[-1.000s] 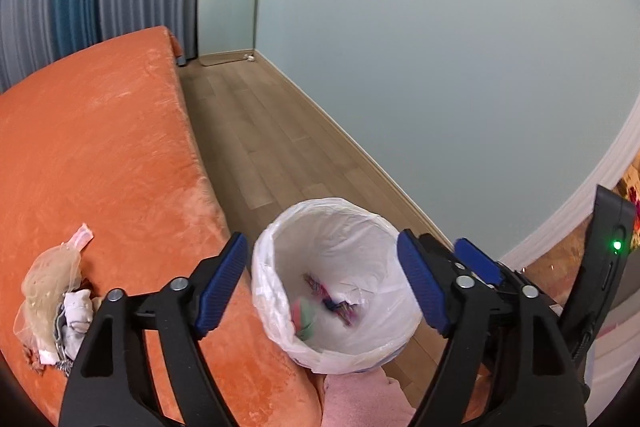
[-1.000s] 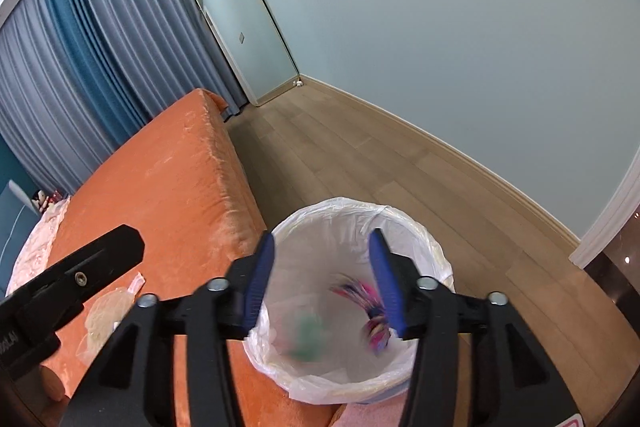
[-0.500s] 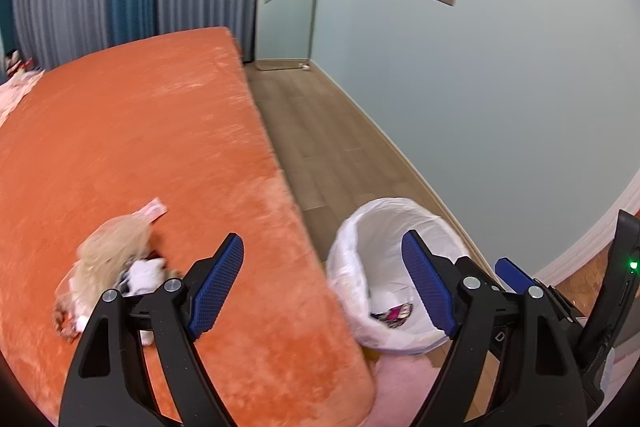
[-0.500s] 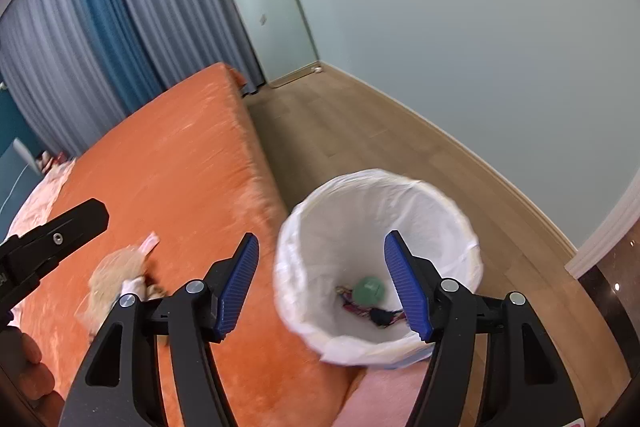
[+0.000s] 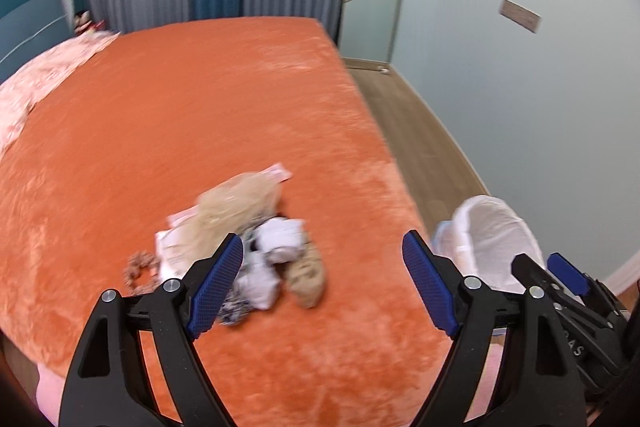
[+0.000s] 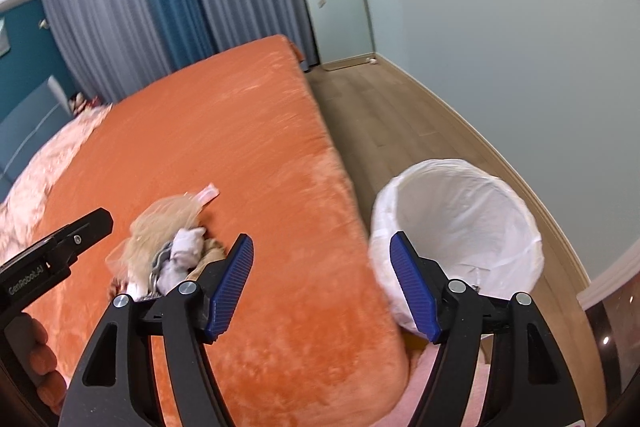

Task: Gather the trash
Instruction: 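Move both tools back over the remaining pile on the bed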

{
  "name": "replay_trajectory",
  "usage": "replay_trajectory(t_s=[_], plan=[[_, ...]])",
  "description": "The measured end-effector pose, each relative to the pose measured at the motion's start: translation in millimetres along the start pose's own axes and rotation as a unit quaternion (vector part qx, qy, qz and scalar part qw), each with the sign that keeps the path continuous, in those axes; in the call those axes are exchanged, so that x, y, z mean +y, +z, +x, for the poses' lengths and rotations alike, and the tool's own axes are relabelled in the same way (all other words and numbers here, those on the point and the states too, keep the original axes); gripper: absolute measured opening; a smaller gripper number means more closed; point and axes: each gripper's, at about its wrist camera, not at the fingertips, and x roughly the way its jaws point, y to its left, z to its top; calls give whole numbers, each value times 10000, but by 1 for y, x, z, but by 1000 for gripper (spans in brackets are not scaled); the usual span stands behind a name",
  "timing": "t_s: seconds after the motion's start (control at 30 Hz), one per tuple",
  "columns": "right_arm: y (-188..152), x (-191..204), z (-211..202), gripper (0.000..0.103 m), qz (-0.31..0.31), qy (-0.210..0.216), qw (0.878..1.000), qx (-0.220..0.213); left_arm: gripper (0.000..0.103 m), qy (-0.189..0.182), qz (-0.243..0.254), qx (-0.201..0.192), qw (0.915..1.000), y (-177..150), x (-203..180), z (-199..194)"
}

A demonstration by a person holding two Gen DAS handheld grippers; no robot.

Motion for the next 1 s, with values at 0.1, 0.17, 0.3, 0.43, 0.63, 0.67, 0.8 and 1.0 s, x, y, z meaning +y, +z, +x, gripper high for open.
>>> replay_trajectory(t_s=[0.1, 0.17, 0.3, 0.43, 0.63, 0.67, 0.8, 1.0], plan=[[-5, 20, 4, 68, -162, 81, 9998, 58, 78, 141, -182, 42, 9997, -5, 27, 2], [-8, 34, 9, 68, -268, 132, 9995, 99, 78, 246, -312, 57, 9992, -8, 46, 4], [-16, 59, 21, 68, -469, 213, 9984, 230, 78, 451, -527, 120, 9975, -17, 80, 9], [-25, 80, 38, 68, -602, 281, 9970, 390, 78, 697, -795, 265, 9940, -29, 119, 21], [-37, 106, 74, 68, -686, 427, 9942, 713, 78, 1027, -1171, 596, 9860, -49, 173, 45], [-38, 110, 81, 68, -694, 449, 9936, 767, 78, 1070, -1199, 632, 9850, -51, 178, 49], [-42, 124, 108, 68, -710, 451, 9918, 960, 78, 1227, -1285, 809, 9808, -59, 204, 67], [-46, 137, 147, 68, -761, 438, 9891, 1180, 71, 1157, -1594, 1181, 9733, -70, 243, 100]])
